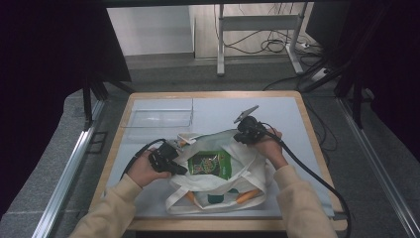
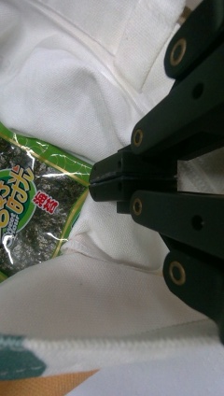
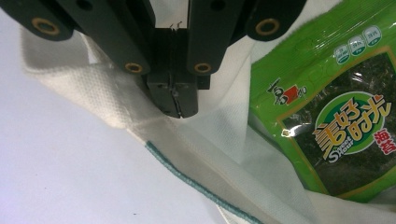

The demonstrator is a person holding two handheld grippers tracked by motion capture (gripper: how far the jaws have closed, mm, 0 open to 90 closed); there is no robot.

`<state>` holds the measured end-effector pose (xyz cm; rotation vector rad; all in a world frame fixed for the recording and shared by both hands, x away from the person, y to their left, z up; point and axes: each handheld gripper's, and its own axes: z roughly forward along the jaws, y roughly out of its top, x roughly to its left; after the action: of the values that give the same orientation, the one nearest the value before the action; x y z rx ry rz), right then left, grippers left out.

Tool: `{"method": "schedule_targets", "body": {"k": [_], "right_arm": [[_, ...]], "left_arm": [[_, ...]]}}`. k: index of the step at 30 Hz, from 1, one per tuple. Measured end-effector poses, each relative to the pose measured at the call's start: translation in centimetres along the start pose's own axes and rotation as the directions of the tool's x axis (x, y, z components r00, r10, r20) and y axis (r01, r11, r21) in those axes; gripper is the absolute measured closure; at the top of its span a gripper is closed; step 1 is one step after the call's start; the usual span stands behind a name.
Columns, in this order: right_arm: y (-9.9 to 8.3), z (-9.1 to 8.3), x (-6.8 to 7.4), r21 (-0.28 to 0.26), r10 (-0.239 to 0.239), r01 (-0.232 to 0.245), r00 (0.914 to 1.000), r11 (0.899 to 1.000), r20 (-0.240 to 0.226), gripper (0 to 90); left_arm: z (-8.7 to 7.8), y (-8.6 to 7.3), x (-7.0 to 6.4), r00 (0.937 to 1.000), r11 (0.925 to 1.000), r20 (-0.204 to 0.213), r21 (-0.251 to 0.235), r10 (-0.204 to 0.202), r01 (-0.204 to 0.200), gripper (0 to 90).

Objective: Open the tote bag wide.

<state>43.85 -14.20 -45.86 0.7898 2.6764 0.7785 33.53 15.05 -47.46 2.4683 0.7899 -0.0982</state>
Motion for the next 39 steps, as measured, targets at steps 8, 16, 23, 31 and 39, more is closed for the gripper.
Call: {"method": "schedule_targets", "body": {"k": [8,16,23,31,39], "right_arm": [[0.2,0.3,-0.2,-0.001,0.015,-0.015,0.9999,1.0,0.006,88.9],[0.5,0.6,-0.3,0.001,0.011,-0.011,0.9998,1.0,0.018,88.9],[0.4,-1.3,1.1,-0.016,-0.008,0.008,1.0,1.0,0.003,88.8],[-0.1,-1.9,3.9,-0.004,-0.075,0.075,0.9961,0.997,-0.047,88.8],[-0.4,-0.4,4.1,0.065,-0.077,0.078,0.9968,0.995,-0.022,88.7]], "left_arm": [[0.1,-0.2,-0.2,1.0,0.9998,0.006,0.022,0.001,-0.001,90.0],[0.1,-0.3,-0.1,0.9998,0.9999,0.02,0.016,0.006,-0.006,90.0],[-0.4,0.5,-0.4,0.9996,0.9996,0.0,-0.004,0.028,-0.028,89.8],[0.5,2.0,-1.1,0.9982,0.9979,0.004,0.022,0.06,-0.06,89.6],[1.6,2.5,-1.8,0.9955,0.993,0.036,0.075,0.088,-0.091,90.0]]}}
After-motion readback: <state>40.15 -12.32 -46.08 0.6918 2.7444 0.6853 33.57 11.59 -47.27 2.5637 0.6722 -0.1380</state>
